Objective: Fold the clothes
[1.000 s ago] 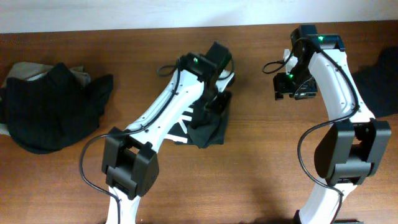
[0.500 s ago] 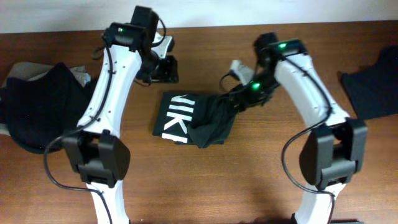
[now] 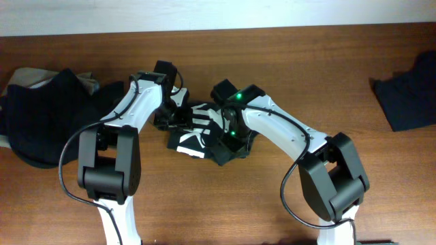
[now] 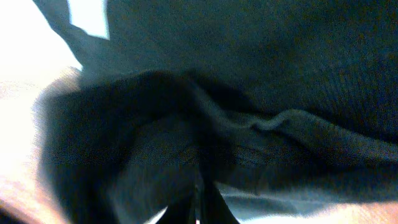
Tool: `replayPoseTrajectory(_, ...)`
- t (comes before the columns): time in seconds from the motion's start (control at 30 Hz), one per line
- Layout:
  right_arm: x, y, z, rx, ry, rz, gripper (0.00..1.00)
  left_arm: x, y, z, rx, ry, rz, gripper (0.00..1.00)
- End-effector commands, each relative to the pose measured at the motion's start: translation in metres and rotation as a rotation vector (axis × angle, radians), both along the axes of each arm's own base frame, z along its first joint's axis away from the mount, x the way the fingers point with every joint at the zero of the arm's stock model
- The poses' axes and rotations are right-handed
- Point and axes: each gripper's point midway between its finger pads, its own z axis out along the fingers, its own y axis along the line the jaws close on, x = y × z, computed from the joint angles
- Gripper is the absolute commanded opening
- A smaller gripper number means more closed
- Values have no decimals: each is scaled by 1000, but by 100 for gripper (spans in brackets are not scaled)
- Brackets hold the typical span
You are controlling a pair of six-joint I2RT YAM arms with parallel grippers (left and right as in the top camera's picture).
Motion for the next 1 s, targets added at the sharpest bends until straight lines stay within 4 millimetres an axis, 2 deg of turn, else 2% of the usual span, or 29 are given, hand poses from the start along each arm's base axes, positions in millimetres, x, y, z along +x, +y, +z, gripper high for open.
replayPoseTrajectory(0.0,22,-73,4,-298,-121,-306,4,-16,1,-13,-1,47,2,58)
replayPoseTrajectory(0.03,27,-84,4,-301,-117,-371,5,-19,2,-16,2,55,2,57)
replayPoseTrajectory(0.07,30,-95,4,-305,-111,-430,12,-22,4,-17,9,61,2,57)
replayPoseTrajectory(0.13,35,-109,4,-306,-103,-482,18,-23,4,-18,9,64,3,57)
replayPoseTrajectory(0.17,35,-122,5,-318,-88,-512,51,-23,3,-17,5,69,7,52)
replayPoseTrajectory(0.23,32,-134,5,-327,-53,-545,51,-28,4,-14,9,99,28,51)
replayPoseTrajectory(0.3,28,-132,6,-251,7,-552,42,-22,3,7,8,87,28,52)
replayPoseTrajectory(0.33,27,-125,8,-197,29,-544,37,-11,1,21,-2,42,28,52)
replayPoseTrajectory(0.37,27,-116,13,-128,47,-535,36,2,-1,35,-8,-17,27,56)
replayPoseTrajectory(0.4,27,-111,20,-87,46,-540,36,29,-2,57,-7,-127,29,61)
replayPoseTrajectory(0.47,26,-95,34,20,49,-510,36,73,-1,83,17,-309,41,70)
replayPoseTrajectory(0.5,24,-84,42,87,63,-485,36,94,-2,92,14,-403,47,72)
replayPoseTrajectory(0.57,16,-61,53,223,117,-417,36,116,-7,95,-7,-489,48,71)
replayPoseTrajectory(0.63,9,-45,57,314,166,-370,30,119,-8,78,-2,-470,43,67)
replayPoseTrajectory(0.67,6,-42,54,311,171,-353,27,115,-7,63,7,-430,41,63)
replayPoseTrajectory(0.73,-1,-37,45,299,193,-337,27,105,-5,36,26,-347,37,61)
replayPoseTrajectory(0.8,-11,-31,29,289,209,-313,31,87,-1,5,52,-232,31,59)
replayPoseTrajectory(0.83,-17,-29,18,287,213,-302,36,78,2,-6,66,-187,30,54)
replayPoseTrajectory(0.9,-22,-26,1,290,205,-288,39,57,9,-24,110,-80,25,48)
replayPoseTrajectory(0.97,-16,-34,-13,255,152,-286,42,32,20,-30,165,24,17,40)
